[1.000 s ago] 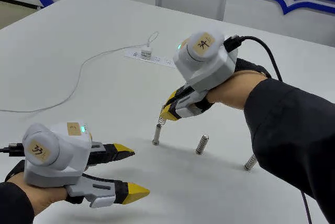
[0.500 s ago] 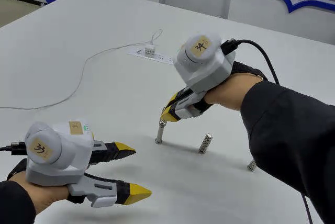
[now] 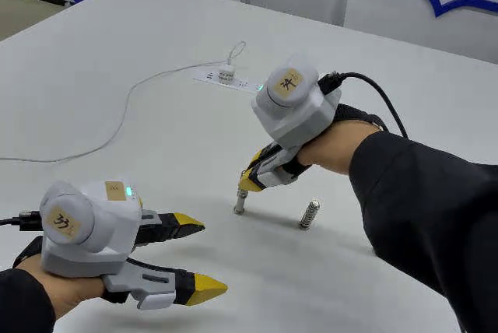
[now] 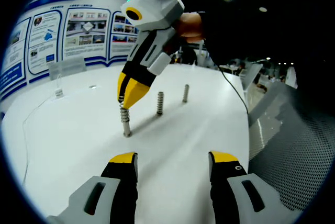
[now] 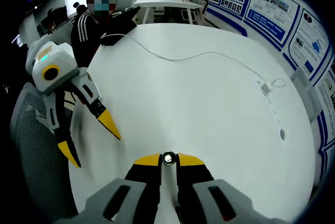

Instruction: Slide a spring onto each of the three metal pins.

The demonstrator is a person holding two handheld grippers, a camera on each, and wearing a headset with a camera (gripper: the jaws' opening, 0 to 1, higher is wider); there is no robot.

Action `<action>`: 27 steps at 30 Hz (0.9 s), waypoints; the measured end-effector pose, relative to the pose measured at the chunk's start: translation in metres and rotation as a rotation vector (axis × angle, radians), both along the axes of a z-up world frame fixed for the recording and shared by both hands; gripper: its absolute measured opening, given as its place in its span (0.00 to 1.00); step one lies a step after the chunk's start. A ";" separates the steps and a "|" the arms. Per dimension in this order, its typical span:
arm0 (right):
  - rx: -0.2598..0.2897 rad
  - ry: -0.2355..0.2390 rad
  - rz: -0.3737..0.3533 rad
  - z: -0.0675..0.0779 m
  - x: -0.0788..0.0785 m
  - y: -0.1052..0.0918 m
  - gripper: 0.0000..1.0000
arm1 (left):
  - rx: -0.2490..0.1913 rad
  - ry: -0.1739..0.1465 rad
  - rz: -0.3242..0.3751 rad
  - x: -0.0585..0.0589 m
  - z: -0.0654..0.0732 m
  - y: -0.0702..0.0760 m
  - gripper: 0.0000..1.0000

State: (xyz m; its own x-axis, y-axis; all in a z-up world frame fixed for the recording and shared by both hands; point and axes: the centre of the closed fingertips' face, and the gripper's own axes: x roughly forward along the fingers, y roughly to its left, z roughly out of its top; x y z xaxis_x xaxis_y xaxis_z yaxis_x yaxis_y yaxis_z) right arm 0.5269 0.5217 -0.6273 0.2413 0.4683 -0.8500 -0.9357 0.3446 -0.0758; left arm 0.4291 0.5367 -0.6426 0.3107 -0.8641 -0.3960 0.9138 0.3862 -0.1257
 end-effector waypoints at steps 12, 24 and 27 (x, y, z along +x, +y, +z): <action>-0.005 0.029 -0.040 -0.027 0.003 -0.001 0.12 | 0.006 0.009 0.003 0.001 -0.002 0.002 0.56; 0.004 0.019 -0.056 -0.030 0.007 0.000 0.12 | 0.011 0.013 -0.004 0.000 -0.003 -0.001 0.55; 0.005 0.015 -0.052 -0.029 0.006 -0.001 0.14 | 0.013 0.011 -0.001 0.001 -0.003 -0.001 0.55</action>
State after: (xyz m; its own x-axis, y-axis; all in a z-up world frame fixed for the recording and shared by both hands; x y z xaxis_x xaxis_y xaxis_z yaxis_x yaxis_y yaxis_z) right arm 0.5331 0.5206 -0.6563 0.2527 0.4593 -0.8516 -0.9174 0.3934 -0.0600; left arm 0.4302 0.5360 -0.6454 0.3053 -0.8590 -0.4109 0.9128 0.3869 -0.1306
